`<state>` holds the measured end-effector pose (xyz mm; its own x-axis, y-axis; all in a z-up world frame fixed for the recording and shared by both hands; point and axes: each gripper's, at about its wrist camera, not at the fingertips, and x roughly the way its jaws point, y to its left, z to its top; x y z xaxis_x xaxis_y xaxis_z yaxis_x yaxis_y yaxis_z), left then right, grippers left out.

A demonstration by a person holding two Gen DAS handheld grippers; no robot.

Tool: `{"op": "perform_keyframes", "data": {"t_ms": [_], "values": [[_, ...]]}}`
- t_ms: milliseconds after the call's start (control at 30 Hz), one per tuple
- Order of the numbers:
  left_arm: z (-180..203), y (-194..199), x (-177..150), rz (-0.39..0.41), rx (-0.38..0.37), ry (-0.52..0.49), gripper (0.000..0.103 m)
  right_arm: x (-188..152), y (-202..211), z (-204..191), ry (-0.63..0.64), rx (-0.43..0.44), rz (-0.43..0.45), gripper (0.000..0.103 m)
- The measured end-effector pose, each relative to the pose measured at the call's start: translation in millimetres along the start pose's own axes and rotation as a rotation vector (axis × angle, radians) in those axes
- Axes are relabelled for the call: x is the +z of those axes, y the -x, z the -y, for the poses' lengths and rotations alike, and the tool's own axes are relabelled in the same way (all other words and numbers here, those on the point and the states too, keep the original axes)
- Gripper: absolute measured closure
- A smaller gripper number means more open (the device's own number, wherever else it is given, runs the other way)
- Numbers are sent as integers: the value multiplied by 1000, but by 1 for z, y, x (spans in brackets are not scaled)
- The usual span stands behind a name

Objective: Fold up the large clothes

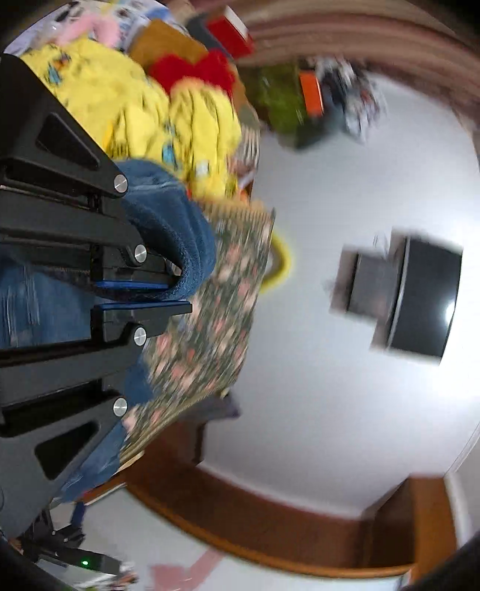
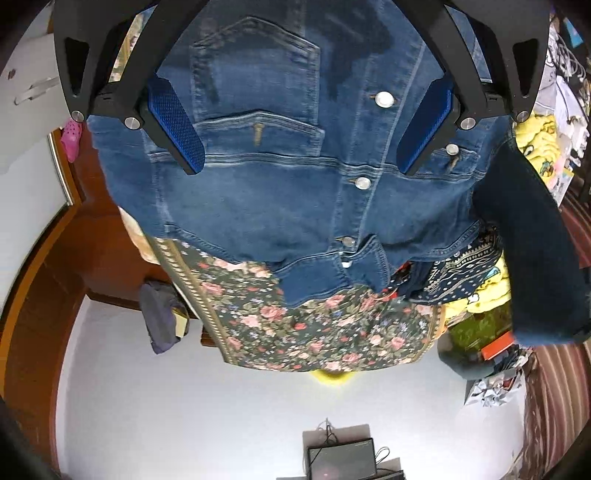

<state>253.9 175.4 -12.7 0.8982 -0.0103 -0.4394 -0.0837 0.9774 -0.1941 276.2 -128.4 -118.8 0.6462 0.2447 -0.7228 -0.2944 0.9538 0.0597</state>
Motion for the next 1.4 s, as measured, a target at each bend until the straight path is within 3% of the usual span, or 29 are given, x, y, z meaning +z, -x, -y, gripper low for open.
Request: {"op": "perform_keyframes", "data": {"t_ms": [67, 200, 300, 367, 500, 633, 767, 800, 900, 1133, 1233, 1400], "values": [[30, -20, -10, -51, -43, -40, 99, -3, 4, 9, -10, -5, 5, 0], [92, -75, -52, -227, -117, -140, 99, -10, 8, 26, -32, -13, -4, 0], [128, -119, -101, -416, -150, -206, 99, -16, 9, 38, -53, -14, -19, 0], [141, -137, -131, -518, -184, -214, 99, -22, 9, 46, -67, -17, -32, 0], [170, -145, -168, -621, -229, -275, 99, -31, 8, 57, -83, -23, -57, 0], [186, -130, -182, -654, -260, -348, 90, -34, 6, 61, -83, -26, -76, 0], [174, -110, -172, -629, -272, -357, 48, -31, 5, 54, -55, -23, -79, 0], [167, -102, -168, -607, -273, -348, 44, -29, 5, 51, -45, -21, -78, 0], [146, -90, -156, -563, -244, -336, 40, -23, 4, 38, 6, -11, -73, 0], [61, -65, -135, -449, -42, -291, 32, -5, -8, -15, 201, 21, -66, 0], [26, -66, -139, -456, 51, -271, 32, 1, -18, -46, 325, 24, -57, 0], [-20, -74, -160, -521, 102, -180, 32, 3, -50, -92, 493, 52, -119, 0]]}}
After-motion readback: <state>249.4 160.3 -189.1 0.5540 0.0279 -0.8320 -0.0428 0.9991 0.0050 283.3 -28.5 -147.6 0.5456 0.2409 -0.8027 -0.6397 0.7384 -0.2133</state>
